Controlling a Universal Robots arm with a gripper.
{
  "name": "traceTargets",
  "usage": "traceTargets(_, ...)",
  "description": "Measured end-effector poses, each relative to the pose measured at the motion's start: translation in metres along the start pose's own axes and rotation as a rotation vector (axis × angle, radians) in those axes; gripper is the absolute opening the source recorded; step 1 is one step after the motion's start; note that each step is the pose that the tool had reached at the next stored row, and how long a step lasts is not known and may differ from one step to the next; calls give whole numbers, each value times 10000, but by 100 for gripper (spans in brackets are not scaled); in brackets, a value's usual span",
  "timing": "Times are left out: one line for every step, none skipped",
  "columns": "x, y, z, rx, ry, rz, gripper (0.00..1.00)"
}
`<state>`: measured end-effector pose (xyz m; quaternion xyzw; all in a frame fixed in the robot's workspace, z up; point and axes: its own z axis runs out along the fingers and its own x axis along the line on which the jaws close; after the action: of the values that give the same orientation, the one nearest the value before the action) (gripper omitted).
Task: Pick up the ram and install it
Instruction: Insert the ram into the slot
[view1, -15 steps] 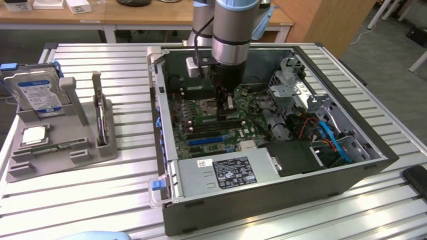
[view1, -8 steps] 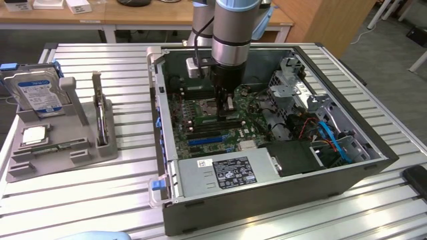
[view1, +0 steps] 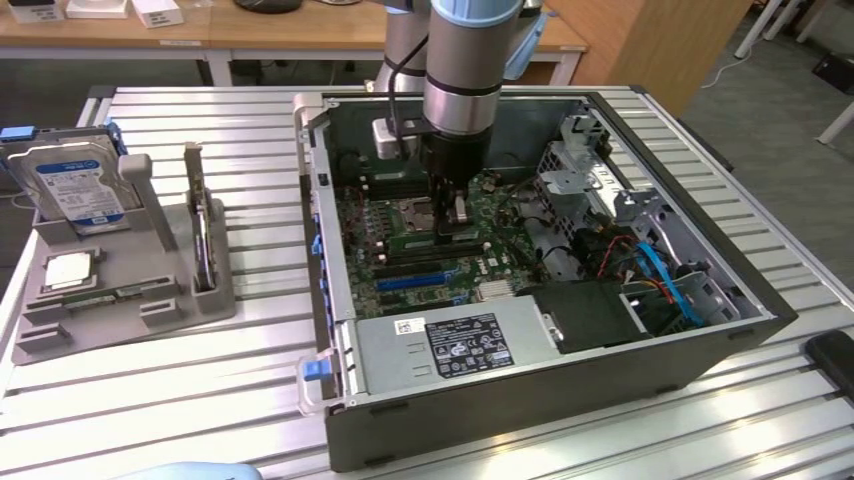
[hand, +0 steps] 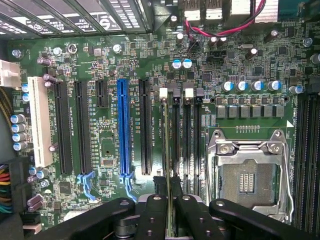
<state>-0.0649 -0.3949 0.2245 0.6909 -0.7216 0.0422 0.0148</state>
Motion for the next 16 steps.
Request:
traceTargets(0,0,1,0,0,0,14)
traceTargets(1,0,2,0,0,0,14)
traceTargets(2,0,3,1,-2,0,14)
traceTargets(3,-1,4,2,-2,0,14)
traceTargets(6,-1,4,1,-1,0,14)
traceTargets(8,-1,4,1,-1,0,14)
traceTargets(11,-1,4,0,0,0,14)
traceTargets(12,-1,5,0,-1,1,14)
traceTargets(13,0,5,0,-1,1,14)
traceTargets(14,0,6,0,0,1,14)
traceTargets(15,-1,6,0,0,0,14)
traceTargets(16,-1,8,0,-1,1,14)
traceTargets(17,0,9,0,0,1,14)
traceTargets(17,0,11,0,1,0,14)
traceTargets(17,0,13,-1,1,1,14)
traceTargets(17,0,15,0,1,0,14)
